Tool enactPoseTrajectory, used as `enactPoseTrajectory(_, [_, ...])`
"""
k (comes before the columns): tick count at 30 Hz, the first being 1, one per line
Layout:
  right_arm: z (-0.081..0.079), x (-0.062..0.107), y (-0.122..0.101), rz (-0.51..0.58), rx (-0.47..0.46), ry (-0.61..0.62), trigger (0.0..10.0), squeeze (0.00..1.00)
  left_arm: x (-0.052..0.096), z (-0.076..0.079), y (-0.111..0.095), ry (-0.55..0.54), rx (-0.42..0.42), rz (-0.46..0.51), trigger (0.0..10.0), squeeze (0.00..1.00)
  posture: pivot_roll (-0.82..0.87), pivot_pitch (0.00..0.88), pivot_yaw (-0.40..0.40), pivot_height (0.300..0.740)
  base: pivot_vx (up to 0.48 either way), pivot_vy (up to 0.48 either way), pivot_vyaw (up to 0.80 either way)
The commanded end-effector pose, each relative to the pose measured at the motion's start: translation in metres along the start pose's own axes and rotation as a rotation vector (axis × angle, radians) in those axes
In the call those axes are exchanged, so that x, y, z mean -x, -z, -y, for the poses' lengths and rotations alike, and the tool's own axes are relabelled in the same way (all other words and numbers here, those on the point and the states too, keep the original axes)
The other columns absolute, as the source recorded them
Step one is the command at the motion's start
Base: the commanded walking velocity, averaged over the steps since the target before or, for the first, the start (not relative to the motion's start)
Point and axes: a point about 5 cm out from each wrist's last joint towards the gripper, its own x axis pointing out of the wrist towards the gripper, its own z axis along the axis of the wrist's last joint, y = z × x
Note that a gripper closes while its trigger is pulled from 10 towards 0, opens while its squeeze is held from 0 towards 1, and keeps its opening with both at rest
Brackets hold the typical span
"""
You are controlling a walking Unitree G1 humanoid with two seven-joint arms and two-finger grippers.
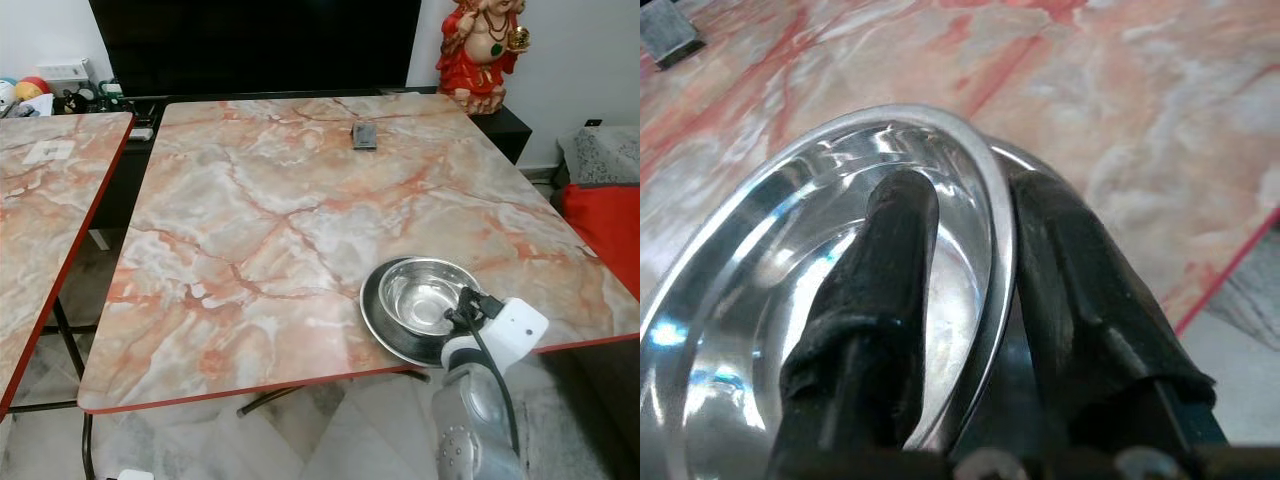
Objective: Setting the table
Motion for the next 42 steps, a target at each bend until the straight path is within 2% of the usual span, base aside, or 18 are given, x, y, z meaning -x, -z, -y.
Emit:
enactPoseTrajectory(1, [-0.001, 0.008, 0.009, -0.033, -0.011, 0.002, 10.0, 0.00, 0.002, 0.001, 0.007, 0.000, 0.000, -0.022, 10.0, 0.00, -0.03, 0.104, -0.032, 0.740, 0.000, 0.000, 0.00])
enactPoseTrajectory(17, [-0.005, 0.015, 0.011, -0.081, 0.000, -0.017, 10.0, 0.00, 0.002, 0.001, 0.007, 0.000, -0.002, -0.028, 10.0, 0.00, -0.02, 0.105, -0.035, 0.740, 0.000, 0.000, 0.00])
enactPoseTrajectory(35, [0.001, 0.018, 0.007, -0.083, 0.039, 0.002, 10.0, 0.00, 0.002, 0.006, 0.009, 0.007, -0.004, -0.029, 10.0, 0.00, -0.03, 0.104, -0.038, 0.740, 0.000, 0.000, 0.00])
enactPoseTrajectory(38, [0.005, 0.022, -0.006, 0.019, 0.108, 0.023, 10.0, 0.00, 0.002, 0.006, 0.009, 0.007, -0.002, -0.029, 10.0, 0.00, -0.03, 0.103, -0.039, 0.740, 0.000, 0.000, 0.00])
enactPoseTrajectory(40, [0.006, 0.025, -0.018, 0.118, 0.212, 0.026, 10.0, 0.00, 0.002, 0.006, 0.010, 0.008, -0.003, -0.030, 10.0, 0.00, -0.03, 0.103, -0.039, 0.740, 0.000, 0.000, 0.00])
enactPoseTrajectory(42, [0.010, 0.029, -0.033, 0.235, 0.334, 0.081, 10.0, 0.00, 0.002, 0.006, 0.010, 0.009, -0.003, -0.030, 10.0, 0.00, -0.04, 0.103, -0.039, 0.740, 0.000, 0.000, 0.00])
